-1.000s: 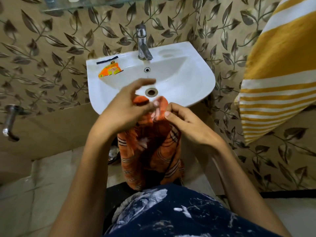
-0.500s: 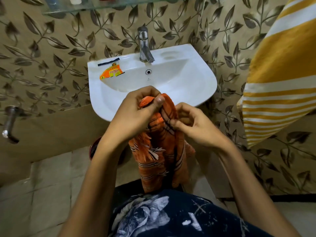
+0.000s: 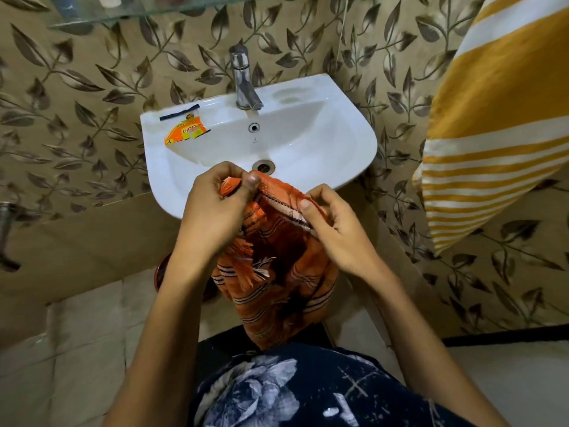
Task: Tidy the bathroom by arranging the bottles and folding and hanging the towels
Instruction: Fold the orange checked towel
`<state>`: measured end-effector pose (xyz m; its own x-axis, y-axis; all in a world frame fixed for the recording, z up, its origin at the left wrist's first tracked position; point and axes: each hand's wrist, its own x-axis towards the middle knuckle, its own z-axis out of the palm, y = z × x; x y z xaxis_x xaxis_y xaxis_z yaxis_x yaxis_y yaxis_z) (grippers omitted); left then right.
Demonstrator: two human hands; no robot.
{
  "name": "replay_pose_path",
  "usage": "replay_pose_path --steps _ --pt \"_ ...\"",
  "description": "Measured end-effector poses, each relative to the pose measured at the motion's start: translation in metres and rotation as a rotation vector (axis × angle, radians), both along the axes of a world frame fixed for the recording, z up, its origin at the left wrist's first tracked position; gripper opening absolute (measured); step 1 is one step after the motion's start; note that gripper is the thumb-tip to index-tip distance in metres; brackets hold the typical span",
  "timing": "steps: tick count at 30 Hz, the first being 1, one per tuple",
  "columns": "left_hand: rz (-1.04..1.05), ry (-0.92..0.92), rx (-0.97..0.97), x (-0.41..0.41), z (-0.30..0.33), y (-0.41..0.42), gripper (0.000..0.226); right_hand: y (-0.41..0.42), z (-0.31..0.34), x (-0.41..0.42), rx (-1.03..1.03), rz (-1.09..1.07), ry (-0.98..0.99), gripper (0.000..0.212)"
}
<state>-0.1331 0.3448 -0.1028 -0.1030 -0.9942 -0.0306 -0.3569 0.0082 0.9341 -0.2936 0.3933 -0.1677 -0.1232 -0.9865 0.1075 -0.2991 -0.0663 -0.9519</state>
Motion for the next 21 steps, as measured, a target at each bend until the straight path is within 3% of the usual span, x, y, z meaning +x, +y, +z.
replay_pose_path --steps 4,7,9,13,16,21 --pt "0.019 -0.027 -0.042 0.006 0.001 0.002 0.006 -0.002 0.006 0.001 -0.058 -0.112 0.062 0.008" --pt "-0.209 -0.102 -0.119 0.013 0.007 0.004 0.045 -0.003 0.013 0.002 -0.050 -0.120 0.115 0.004" --pt "-0.409 -0.224 -0.092 0.011 0.011 0.006 0.056 -0.003 0.019 0.004 -0.046 -0.064 0.121 0.006" --pt "-0.443 -0.437 -0.042 -0.003 0.006 0.011 0.016 -0.002 0.027 0.011 -0.074 0.009 0.082 0.013" --pt "-0.393 -0.542 -0.107 -0.007 0.007 0.012 0.031 -0.003 0.025 0.014 -0.079 -0.009 0.062 0.012" --pt "-0.349 -0.539 -0.250 -0.003 0.017 0.016 0.021 -0.004 0.013 0.008 -0.162 0.013 0.147 0.037"
